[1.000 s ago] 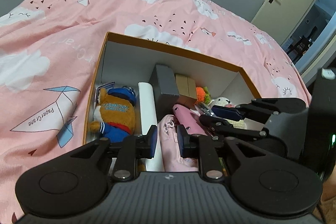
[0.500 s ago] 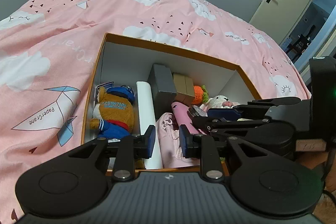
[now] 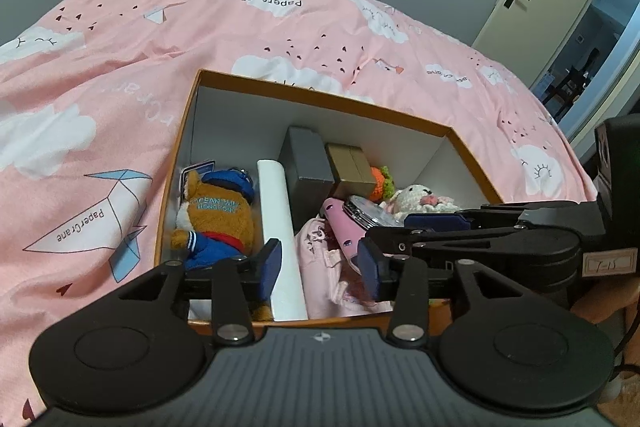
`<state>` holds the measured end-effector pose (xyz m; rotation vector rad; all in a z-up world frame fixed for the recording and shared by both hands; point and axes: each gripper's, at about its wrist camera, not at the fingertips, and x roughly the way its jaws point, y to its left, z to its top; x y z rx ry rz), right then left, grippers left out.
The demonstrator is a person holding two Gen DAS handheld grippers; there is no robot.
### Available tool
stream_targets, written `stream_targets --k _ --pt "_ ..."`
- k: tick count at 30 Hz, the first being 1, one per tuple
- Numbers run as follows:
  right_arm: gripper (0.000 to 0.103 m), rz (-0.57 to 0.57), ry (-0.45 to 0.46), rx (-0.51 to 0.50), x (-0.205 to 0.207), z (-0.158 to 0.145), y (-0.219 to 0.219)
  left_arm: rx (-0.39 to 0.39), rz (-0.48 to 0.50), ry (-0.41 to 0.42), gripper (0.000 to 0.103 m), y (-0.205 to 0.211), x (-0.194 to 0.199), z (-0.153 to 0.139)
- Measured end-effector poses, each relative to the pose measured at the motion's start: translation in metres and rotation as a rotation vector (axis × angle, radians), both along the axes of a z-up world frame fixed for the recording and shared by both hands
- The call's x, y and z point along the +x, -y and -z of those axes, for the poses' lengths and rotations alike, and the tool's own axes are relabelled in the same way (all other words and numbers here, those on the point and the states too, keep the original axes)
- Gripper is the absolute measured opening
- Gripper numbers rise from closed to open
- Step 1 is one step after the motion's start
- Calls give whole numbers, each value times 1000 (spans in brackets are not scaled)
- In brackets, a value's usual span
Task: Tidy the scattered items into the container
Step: 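Lower the silver mirror into the orange box and open the right tool, then withdraw both tools from the box toward the PHOTO CARD box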
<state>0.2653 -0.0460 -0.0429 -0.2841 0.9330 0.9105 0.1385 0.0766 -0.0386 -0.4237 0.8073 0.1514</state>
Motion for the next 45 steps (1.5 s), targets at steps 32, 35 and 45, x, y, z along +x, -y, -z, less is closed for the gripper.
stream_targets --k 32,35,45 --pt "94 244 492 194 -136 -30 78 299 145 282 65 38 -79 -38" --pt "94 197 475 167 -145 -24 81 307 198 206 65 42 -84 -27" --pt "80 52 298 -38 -166 25 69 294 303 -29 65 51 -97 23"
